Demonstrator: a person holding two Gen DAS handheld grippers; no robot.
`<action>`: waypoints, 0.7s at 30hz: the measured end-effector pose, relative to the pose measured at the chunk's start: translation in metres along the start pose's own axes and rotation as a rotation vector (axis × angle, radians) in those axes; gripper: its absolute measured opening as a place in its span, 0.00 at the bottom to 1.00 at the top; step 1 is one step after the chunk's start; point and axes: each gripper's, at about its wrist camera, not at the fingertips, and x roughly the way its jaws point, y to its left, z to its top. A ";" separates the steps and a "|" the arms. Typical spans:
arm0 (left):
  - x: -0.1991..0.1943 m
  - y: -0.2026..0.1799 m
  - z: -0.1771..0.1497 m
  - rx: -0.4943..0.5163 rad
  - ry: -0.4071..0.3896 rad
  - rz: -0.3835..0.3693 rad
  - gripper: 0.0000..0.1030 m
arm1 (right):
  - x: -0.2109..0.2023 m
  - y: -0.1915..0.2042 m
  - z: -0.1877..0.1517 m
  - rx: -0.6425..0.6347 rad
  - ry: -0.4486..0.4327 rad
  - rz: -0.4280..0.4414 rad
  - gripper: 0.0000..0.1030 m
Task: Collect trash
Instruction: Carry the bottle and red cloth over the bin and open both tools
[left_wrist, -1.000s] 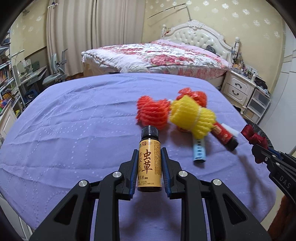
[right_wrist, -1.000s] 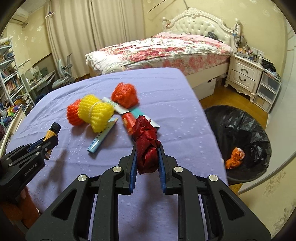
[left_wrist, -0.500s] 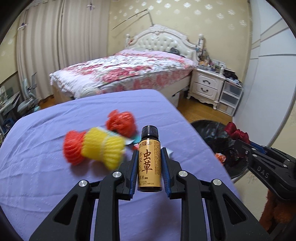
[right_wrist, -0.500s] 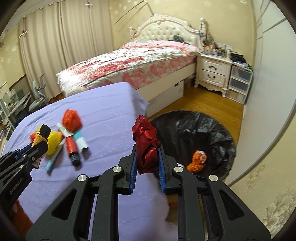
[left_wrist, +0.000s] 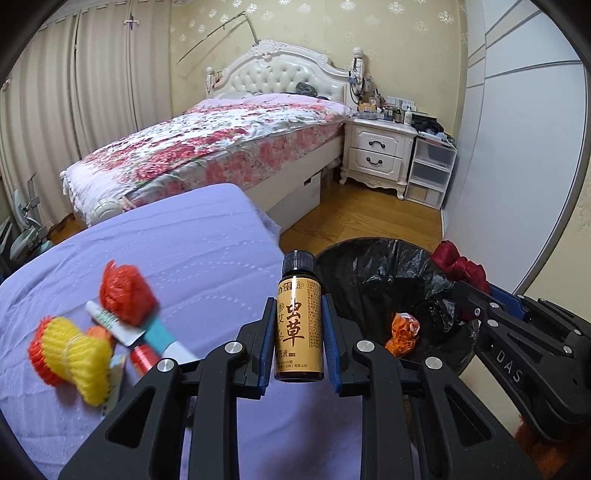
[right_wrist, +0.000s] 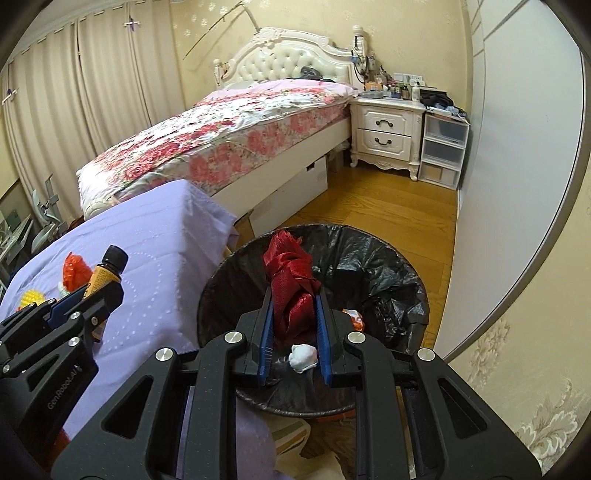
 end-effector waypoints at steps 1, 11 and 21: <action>0.005 -0.003 0.002 0.006 0.001 0.000 0.24 | 0.003 -0.003 0.001 0.009 0.002 -0.002 0.19; 0.039 -0.021 0.014 0.040 0.039 0.006 0.24 | 0.027 -0.017 0.007 0.060 0.016 -0.027 0.19; 0.060 -0.024 0.015 0.053 0.078 0.019 0.27 | 0.042 -0.024 0.009 0.079 0.036 -0.051 0.23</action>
